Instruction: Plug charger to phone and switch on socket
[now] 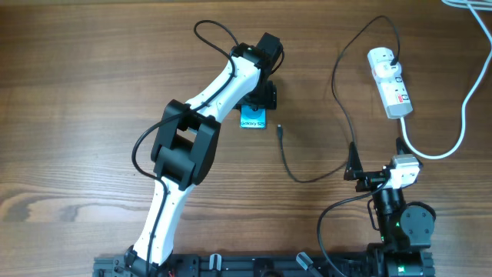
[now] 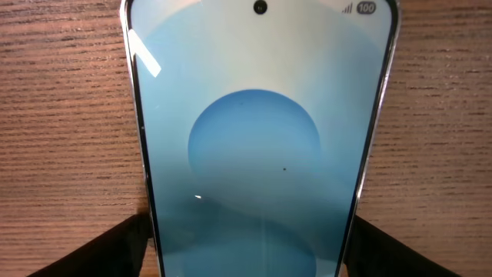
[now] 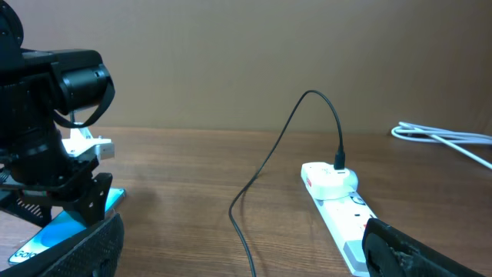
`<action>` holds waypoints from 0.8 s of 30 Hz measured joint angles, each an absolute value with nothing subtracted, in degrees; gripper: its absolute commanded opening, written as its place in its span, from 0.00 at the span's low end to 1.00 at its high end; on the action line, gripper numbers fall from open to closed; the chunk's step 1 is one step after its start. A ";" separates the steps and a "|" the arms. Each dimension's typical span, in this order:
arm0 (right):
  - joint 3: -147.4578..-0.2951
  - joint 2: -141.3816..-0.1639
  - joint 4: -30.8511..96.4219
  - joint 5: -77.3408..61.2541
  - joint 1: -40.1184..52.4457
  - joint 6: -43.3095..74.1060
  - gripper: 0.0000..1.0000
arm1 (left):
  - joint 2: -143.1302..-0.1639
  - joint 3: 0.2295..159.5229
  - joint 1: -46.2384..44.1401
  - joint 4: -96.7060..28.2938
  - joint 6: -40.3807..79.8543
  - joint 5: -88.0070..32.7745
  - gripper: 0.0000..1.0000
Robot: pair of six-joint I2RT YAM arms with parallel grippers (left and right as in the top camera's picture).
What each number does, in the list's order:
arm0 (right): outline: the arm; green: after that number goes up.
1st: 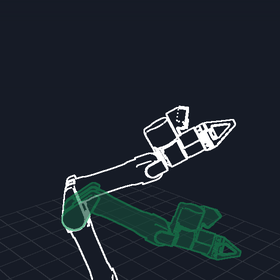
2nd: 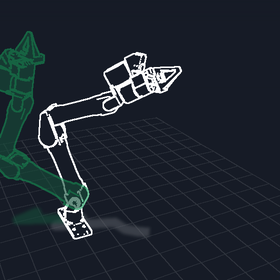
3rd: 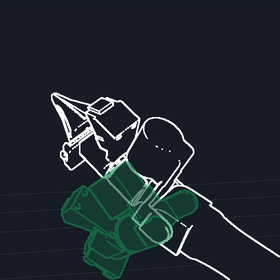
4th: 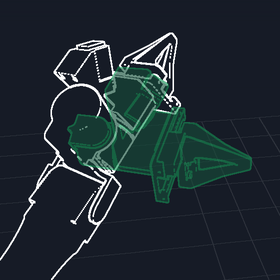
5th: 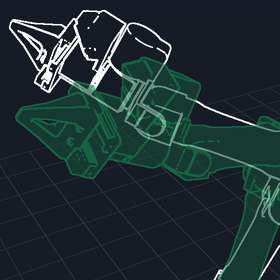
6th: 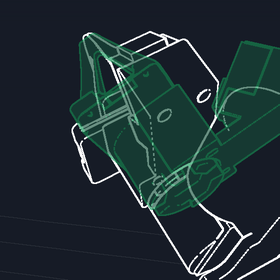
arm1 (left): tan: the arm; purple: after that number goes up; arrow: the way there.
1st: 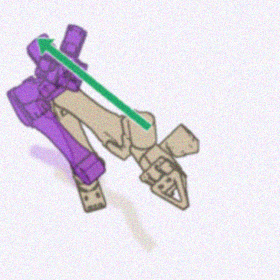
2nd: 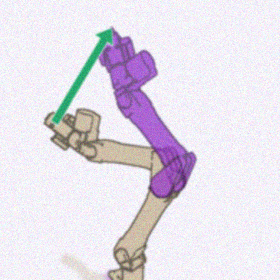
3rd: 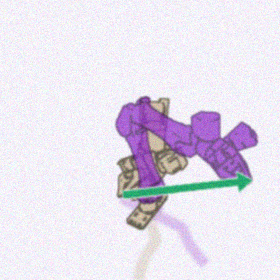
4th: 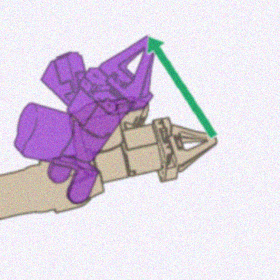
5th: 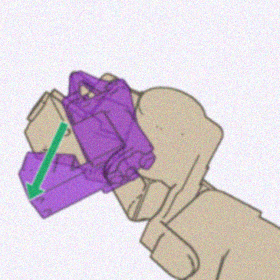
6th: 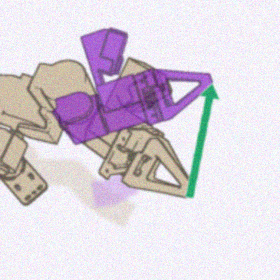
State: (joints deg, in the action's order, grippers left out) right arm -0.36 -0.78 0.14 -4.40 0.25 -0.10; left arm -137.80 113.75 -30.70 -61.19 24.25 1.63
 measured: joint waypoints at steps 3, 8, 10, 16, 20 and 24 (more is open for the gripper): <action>-0.36 -0.78 0.14 -4.40 0.25 -0.08 1.00 | -137.80 113.75 -30.70 -61.45 24.27 1.63 0.77; -0.36 -0.78 0.14 -4.40 0.25 -0.10 1.00 | -137.80 113.75 -30.70 -61.78 24.29 1.61 0.76; -0.36 -0.78 0.14 -4.40 0.25 -0.10 1.00 | -137.80 113.75 -30.70 -61.95 24.27 1.61 0.76; -0.36 -0.78 0.14 -4.40 0.25 -0.10 1.00 | -137.80 113.75 -30.63 -62.33 24.29 -0.01 0.75; -0.36 -0.78 0.14 -4.40 0.25 -0.10 1.00 | -137.80 113.75 -30.59 -62.37 24.29 -0.27 0.74; -0.36 -0.78 0.14 -4.40 0.25 -0.10 1.00 | -137.78 113.75 -30.59 -62.37 24.27 -0.62 0.73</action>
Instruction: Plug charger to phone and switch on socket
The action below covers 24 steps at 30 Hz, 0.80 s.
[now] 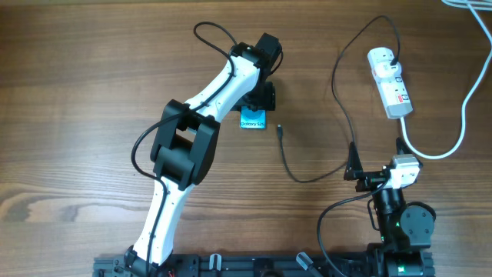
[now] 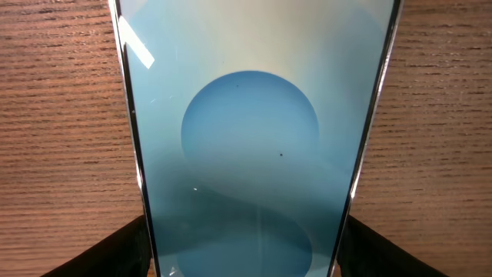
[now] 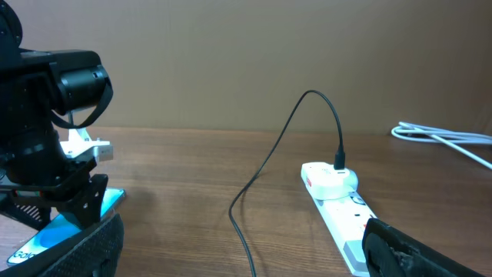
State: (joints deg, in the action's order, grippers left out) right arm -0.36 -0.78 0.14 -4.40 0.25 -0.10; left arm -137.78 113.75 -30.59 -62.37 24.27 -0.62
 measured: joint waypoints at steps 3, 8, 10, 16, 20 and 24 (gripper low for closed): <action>-0.36 -0.78 0.14 -4.40 0.25 -0.10 1.00 | -137.73 113.75 -30.59 -62.37 24.29 -1.19 0.73; -0.36 -0.78 0.14 -4.40 0.25 -0.10 1.00 | -137.69 113.75 -30.59 -62.37 24.27 -1.56 0.73; -0.36 -0.78 0.14 -4.40 0.25 -0.10 1.00 | -137.64 113.75 -30.59 -62.37 24.29 -1.63 0.73; -0.36 -0.78 0.14 -4.40 0.25 -0.10 1.00 | -136.97 113.75 -30.22 -62.74 24.32 -3.62 0.73; -0.36 -0.78 0.14 -4.40 0.25 -0.08 1.00 | -134.74 113.75 -29.08 -62.78 24.29 -8.16 0.73; -0.36 -0.78 0.14 -4.40 0.25 -0.10 1.00 | -133.38 113.75 -27.40 -63.13 24.64 -13.76 0.73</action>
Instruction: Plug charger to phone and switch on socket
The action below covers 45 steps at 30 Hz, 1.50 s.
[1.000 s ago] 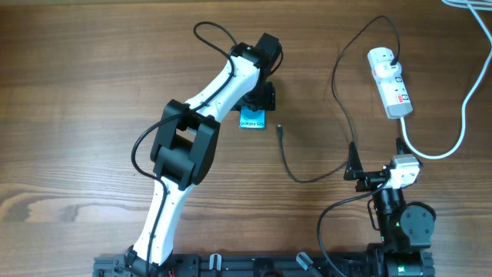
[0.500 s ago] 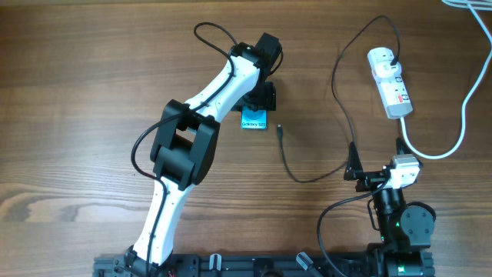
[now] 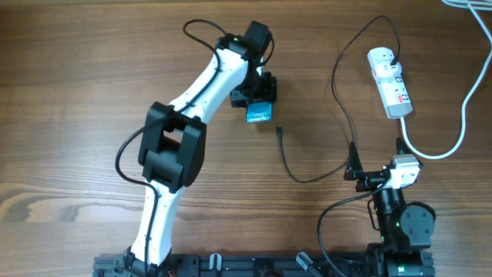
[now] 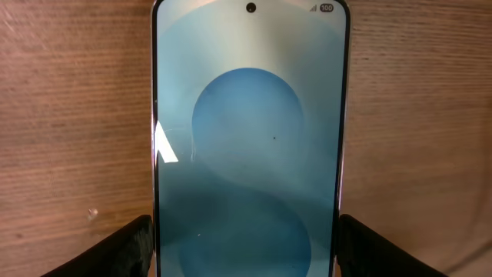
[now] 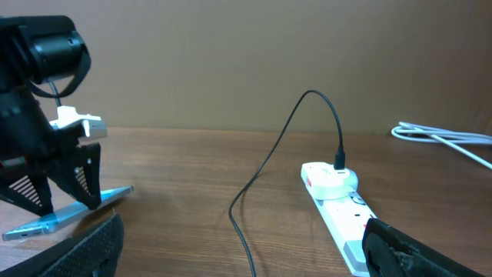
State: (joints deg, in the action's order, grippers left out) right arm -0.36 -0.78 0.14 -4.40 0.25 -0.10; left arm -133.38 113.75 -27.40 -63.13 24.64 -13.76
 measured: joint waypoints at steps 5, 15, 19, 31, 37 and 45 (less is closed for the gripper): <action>-0.36 -0.78 0.14 -4.40 0.25 -0.10 1.00 | -133.25 113.75 -24.80 -64.03 25.15 -18.76 0.74; -0.36 -0.78 0.14 -4.40 0.25 -0.08 1.00 | -133.25 113.75 -26.98 -63.75 26.35 -13.30 1.00; -0.36 -0.78 0.14 -4.40 0.25 -0.10 1.00 | -133.25 113.75 -29.87 -61.98 29.28 -5.87 1.00; -0.36 -0.78 0.14 -4.40 0.25 -0.08 1.00 | -133.34 113.75 -30.70 -57.12 35.31 1.72 1.00; -0.36 -0.78 0.14 -4.40 0.25 -0.10 1.00 | -134.43 113.75 -30.94 -56.49 35.51 1.91 1.00; -0.36 -0.78 0.14 -4.40 0.25 -0.10 1.00 | -136.07 113.75 -32.29 -56.51 34.28 2.31 1.00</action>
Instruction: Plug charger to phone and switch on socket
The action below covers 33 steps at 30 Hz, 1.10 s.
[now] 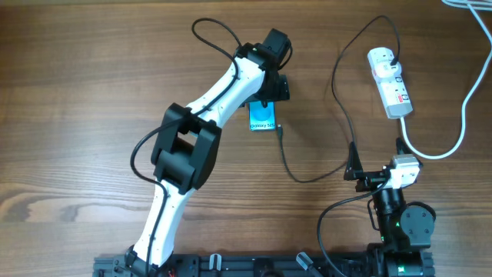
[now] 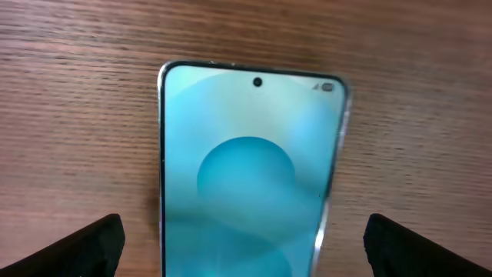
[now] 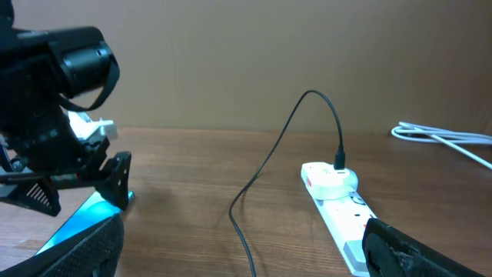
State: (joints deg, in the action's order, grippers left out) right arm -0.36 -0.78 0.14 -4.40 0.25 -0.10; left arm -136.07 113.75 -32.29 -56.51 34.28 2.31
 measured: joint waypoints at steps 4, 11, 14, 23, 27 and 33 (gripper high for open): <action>-0.36 -0.78 0.14 -4.40 0.25 -0.08 1.00 | -137.75 113.78 -32.32 -56.99 32.99 2.61 1.00; -0.36 -0.78 0.14 -4.40 0.25 -0.10 1.00 | -137.80 113.78 -32.36 -58.00 32.18 2.76 0.92; -0.36 -0.78 0.14 -4.40 0.25 -0.10 1.00 | -137.84 113.78 -32.36 -59.05 31.62 2.76 0.91; -0.36 -0.78 0.14 -4.40 0.25 -0.10 1.00 | -137.91 113.86 -32.53 -61.91 30.72 3.57 0.92; -0.36 -0.78 0.14 -4.40 0.25 -0.10 1.00 | -137.91 113.86 -32.67 -60.23 29.26 4.47 0.92; -0.36 -0.78 0.14 -4.40 0.25 -0.10 1.00 | -137.97 113.86 -32.69 -59.09 25.36 4.91 0.91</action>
